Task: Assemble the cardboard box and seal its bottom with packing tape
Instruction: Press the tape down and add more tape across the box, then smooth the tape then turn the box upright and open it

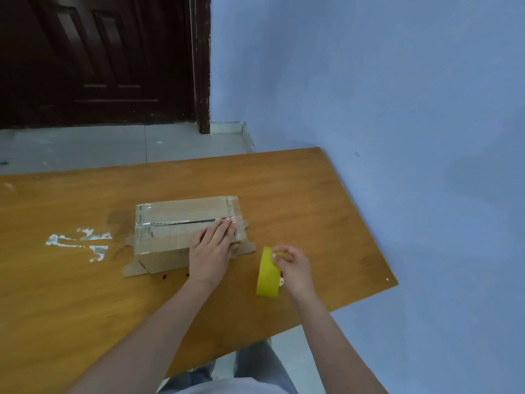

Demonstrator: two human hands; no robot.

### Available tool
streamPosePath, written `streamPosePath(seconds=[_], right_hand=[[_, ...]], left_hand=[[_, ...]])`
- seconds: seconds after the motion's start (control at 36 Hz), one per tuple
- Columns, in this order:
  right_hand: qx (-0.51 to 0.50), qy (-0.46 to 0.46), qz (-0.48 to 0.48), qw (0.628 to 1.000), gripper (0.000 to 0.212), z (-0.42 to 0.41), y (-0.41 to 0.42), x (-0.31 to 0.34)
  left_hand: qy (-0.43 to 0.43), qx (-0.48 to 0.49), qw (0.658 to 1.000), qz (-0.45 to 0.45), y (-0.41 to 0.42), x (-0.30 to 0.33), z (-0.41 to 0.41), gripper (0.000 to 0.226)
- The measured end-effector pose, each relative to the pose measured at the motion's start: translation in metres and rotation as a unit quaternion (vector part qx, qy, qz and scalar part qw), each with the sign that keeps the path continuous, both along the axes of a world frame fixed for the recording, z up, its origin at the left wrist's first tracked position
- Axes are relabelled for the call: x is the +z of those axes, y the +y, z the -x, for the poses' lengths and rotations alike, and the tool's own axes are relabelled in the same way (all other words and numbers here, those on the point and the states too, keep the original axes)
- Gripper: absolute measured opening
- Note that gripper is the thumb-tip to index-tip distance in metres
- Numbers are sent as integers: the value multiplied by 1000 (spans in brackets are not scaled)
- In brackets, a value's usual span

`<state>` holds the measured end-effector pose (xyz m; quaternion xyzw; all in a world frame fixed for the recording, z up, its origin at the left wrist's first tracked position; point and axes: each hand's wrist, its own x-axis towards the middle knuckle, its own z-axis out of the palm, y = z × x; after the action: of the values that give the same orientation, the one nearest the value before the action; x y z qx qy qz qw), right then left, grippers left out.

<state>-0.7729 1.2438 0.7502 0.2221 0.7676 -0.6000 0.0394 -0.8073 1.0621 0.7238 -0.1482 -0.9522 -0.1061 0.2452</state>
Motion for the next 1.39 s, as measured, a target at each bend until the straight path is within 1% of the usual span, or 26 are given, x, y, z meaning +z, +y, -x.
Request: streamPosePath(seconds=[0.06,0.11,0.17,0.28,0.33,0.39,0.5,0.61,0.72,0.81,0.83,0.86,0.92,0.94,0.97,1.0,1.06,1.08,1.14,1.19,1.25,1.31,1.39], right_hand=[[24,38,-79,996,18,18,15,7],[56,37,-177,982,15,38,29,8],[94,24,-268,958,16,58,41,5],[168,-13,-400,901,24,89,58,-6],[200,-26,-439,876,29,97,63,-14],[228,-35,-443,867,31,103,63,-23],[279,-68,-420,861,33,108,57,-40],[323,-94,-431,837,32,104,55,-53],[331,-93,-460,818,41,101,54,-58],[347,-95,-463,810,61,101,54,-59],[347,-99,-459,812,64,101,54,-59],[342,-104,-456,815,63,100,54,-58],[320,-113,-467,816,54,96,52,-55],[305,-114,-479,815,52,94,51,-53],[287,-108,-490,816,54,92,48,-50],[270,-93,-498,818,55,91,43,-47],[238,-45,-488,839,55,91,31,-36],[225,-17,-466,855,53,92,24,-29],[209,49,-409,887,48,92,10,-11],[213,126,-362,899,41,90,-5,5],[231,169,-356,890,36,84,-19,15],[241,178,-377,876,33,77,-33,19],[249,163,-402,866,33,67,-48,16]], left_hand=[[-15,3,1000,-3,1,1,-2,45],[-31,7,999,-5,3,2,-3,44],[-40,17,999,-7,5,3,-3,38],[-93,35,995,-22,9,9,-4,51],[-110,41,993,-20,10,11,-4,52],[-118,45,992,-18,10,13,-4,52],[-136,52,989,-10,11,17,-4,51],[-149,59,987,1,13,22,-2,53],[-161,63,985,17,12,28,1,56],[-184,71,980,13,13,33,2,57],[-193,65,979,7,12,34,3,57],[-203,56,978,1,12,34,3,55],[-223,34,974,-14,9,36,5,53],[-234,27,971,-32,6,38,7,52],[-251,27,965,-71,5,41,9,50],[-266,39,954,-135,4,46,12,46],[-271,80,920,-271,2,58,20,35],[-261,93,913,-299,0,62,25,31],[-245,103,931,-249,-6,66,34,31],[-249,113,947,-170,-15,62,43,37],[-268,124,950,-103,-23,53,49,46],[-282,124,950,-53,-31,40,51,53],[-282,107,953,-39,-38,24,51,55]])
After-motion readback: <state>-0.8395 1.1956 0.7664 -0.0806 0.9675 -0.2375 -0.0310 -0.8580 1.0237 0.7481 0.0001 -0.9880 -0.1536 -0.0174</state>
